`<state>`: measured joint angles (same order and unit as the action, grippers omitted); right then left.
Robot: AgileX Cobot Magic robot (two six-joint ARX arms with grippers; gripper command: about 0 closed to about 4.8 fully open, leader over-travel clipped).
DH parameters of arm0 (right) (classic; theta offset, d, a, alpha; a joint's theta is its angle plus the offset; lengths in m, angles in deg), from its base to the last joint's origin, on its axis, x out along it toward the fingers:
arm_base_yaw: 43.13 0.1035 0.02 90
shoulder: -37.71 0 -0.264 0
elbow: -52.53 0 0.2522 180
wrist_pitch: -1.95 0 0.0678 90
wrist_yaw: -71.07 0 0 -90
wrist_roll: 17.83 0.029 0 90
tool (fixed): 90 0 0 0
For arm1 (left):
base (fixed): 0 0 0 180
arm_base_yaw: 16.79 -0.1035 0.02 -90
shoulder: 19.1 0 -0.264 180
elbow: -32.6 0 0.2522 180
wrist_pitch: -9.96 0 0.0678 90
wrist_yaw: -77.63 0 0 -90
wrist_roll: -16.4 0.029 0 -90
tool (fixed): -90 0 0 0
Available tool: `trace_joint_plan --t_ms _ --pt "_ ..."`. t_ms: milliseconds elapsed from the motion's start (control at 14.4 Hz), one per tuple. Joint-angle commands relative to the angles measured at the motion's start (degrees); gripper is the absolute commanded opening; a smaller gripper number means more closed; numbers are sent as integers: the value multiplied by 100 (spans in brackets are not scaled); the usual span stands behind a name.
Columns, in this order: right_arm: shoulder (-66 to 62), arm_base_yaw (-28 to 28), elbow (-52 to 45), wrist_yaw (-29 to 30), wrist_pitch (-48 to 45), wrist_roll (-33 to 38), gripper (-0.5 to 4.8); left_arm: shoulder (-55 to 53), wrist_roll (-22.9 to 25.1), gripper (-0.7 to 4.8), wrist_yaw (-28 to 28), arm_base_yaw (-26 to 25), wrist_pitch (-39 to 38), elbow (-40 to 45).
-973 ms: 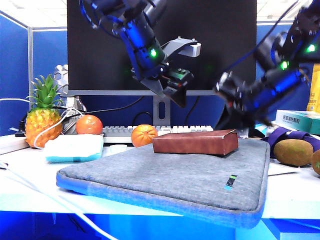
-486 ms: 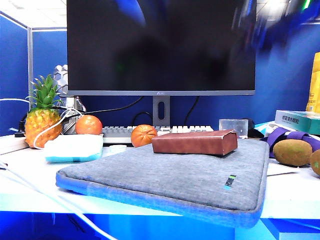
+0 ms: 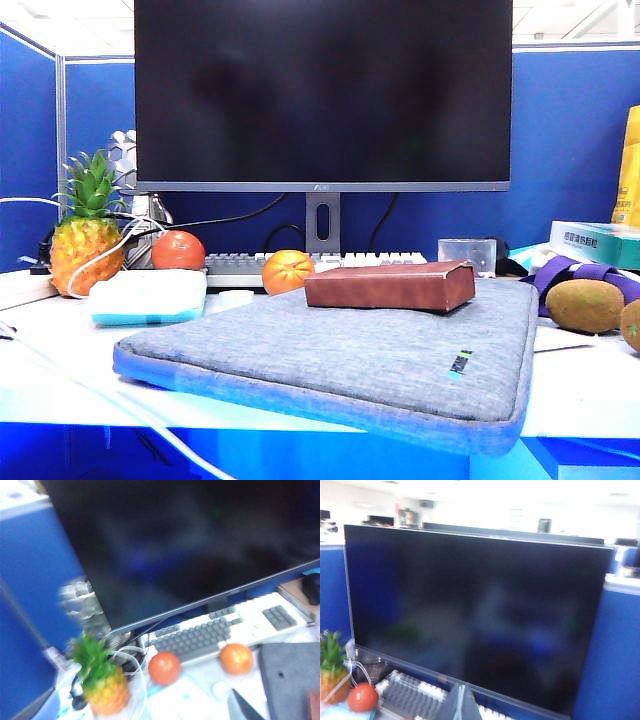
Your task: Close the glasses case.
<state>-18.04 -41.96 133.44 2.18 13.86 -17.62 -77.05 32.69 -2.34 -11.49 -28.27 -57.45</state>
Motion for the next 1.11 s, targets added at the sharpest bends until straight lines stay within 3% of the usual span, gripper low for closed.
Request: trace_joint_plan --t_ms 69,278,625,834,1112 --pt "1115 28 -1078 -468 -85 -26 -1 1526 131 443 -13 -20 743 1217" --pt "2675 544 -2824 -546 -476 295 -1 2710 -219 443 -221 -17 758 2430" --pt "3692 1722 -4662 -1707 -1067 1182 0 4553 -977 443 -254 -17 815 3941" --pt "3567 2367 -5366 -2085 -1368 1217 0 4693 -1036 443 -146 -17 695 4583" --pt "3569 2402 -5818 -2159 -1342 1163 0 4673 -1034 442 181 -17 697 5184"
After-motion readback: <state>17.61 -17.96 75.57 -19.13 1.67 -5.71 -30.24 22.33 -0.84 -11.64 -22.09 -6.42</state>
